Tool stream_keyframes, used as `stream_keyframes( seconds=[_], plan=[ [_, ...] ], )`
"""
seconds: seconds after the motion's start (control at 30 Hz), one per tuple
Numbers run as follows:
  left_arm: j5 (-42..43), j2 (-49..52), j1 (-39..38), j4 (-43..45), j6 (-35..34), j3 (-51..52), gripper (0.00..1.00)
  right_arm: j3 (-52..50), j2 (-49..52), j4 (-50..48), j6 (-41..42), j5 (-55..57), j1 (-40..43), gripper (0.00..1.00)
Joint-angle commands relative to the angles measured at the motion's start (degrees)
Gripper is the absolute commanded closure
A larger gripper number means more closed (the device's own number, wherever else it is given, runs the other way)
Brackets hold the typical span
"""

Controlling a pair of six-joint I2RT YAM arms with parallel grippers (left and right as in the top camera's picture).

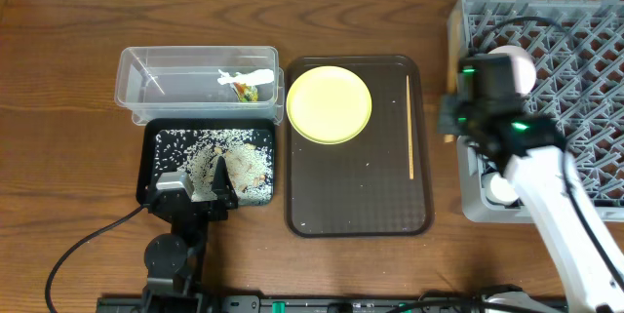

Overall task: Sort waste into correct bins and load items into the dishwasher rack
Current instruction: 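Grasp one chopstick and place it upright in the rack, then grasp the second chopstick from the brown tray with right gripper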

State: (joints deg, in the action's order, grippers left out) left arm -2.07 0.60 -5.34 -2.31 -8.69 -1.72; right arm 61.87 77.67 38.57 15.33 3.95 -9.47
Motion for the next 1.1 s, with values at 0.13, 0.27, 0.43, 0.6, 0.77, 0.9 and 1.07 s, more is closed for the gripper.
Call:
stream_keyframes(
  seconds=[0.13, 0.27, 0.43, 0.6, 0.77, 0.9, 1.07],
  plan=[
    [-0.4, -0.4, 0.3, -1.5, 1.0, 1.5, 0.1, 0.5, -2.1, 0.2, -13.0, 9.0, 10.1, 0.99],
    [-0.5, -0.4, 0.3, -1.5, 1.0, 1.5, 0.1, 0.5, -1.8, -2.9, -17.4, 13.3, 13.4, 0.99],
    [-0.5, -0.4, 0.3, -1.5, 1.0, 1.5, 0.1, 0.5, -0.8, -7.0, -19.4, 15.6, 17.6, 0.99],
    [-0.5, -0.4, 0.3, -1.5, 1.0, 1.5, 0.1, 0.4, 3.6, -7.5, -20.4, 15.6, 21.7, 0.99],
    [-0.5, -0.4, 0.3, -1.5, 1.0, 1.5, 0.1, 0.4, 7.8, -8.3, -20.8, 15.5, 22.8, 0.99],
    [-0.5, -0.4, 0.3, -1.5, 1.0, 1.5, 0.1, 0.4, 7.9, -9.7, -22.5, 15.6, 22.1, 0.64],
    [-0.5, -0.4, 0.3, -1.5, 1.0, 1.5, 0.1, 0.4, 4.5, -9.1, -22.7, 11.5, 19.7, 0.44]
  ],
)
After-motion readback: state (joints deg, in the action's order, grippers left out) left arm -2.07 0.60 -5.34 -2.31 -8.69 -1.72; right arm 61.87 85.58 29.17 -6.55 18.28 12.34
